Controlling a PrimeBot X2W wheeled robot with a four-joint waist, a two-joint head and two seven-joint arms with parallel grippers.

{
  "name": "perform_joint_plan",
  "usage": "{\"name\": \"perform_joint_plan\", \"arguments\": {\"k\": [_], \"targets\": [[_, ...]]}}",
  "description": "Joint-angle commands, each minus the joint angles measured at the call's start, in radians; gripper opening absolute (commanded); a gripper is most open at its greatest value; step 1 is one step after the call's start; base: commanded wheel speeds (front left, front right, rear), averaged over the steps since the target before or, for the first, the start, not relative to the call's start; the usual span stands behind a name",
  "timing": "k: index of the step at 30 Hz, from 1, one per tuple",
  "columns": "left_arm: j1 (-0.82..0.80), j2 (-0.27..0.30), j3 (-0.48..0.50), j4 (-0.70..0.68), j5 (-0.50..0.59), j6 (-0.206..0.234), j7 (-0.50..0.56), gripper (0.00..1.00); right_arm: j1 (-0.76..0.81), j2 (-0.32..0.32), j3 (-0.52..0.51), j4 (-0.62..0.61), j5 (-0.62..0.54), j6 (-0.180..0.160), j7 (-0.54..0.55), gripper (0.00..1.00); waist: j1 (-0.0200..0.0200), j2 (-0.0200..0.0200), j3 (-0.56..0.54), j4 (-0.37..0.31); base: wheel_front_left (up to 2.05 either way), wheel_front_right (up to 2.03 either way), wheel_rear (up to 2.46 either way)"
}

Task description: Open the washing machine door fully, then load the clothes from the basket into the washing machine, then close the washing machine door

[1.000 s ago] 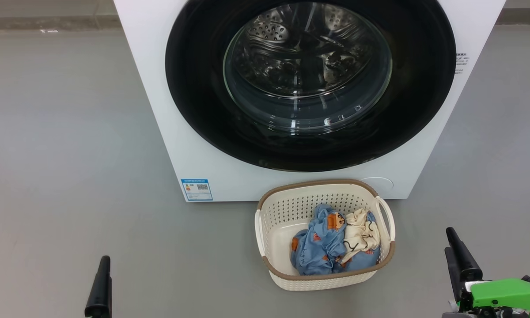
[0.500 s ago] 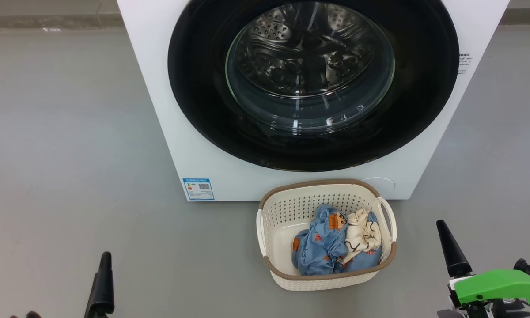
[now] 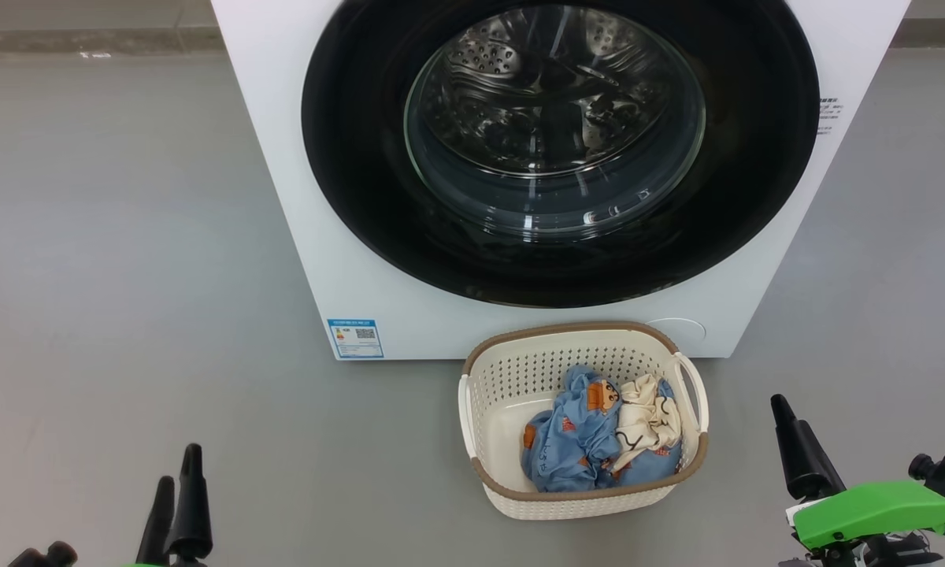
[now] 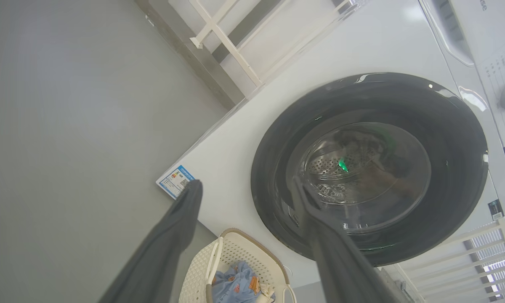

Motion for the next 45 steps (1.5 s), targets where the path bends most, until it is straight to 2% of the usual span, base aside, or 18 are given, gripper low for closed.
{"name": "perform_joint_plan", "arguments": {"k": [1, 30, 45], "targets": [[-0.032, 0.021, 0.011, -0.036, 0.027, 0.000, -0.013, 1.00, -0.051, -0.022, 0.011, -0.022, -0.031, 0.004, -0.012, 1.00, 0.0000, -0.0001, 0.000, 0.001, 0.00, 0.00, 0.00], [-0.039, 0.042, 0.001, -0.046, 0.338, 0.000, -0.098, 1.00, -0.083, -0.067, 0.104, 0.003, -0.273, 0.006, -0.098, 1.00, 0.0000, -0.0001, -0.001, 0.011, 0.00, 0.00, 0.00], [-0.052, 0.060, -0.011, -0.053, 0.442, 0.000, -0.140, 1.00, -0.094, -0.084, 0.127, -0.001, -0.406, 0.007, -0.139, 1.00, 0.0000, -0.0001, 0.006, 0.012, 0.00, 0.00, 0.00]]}}
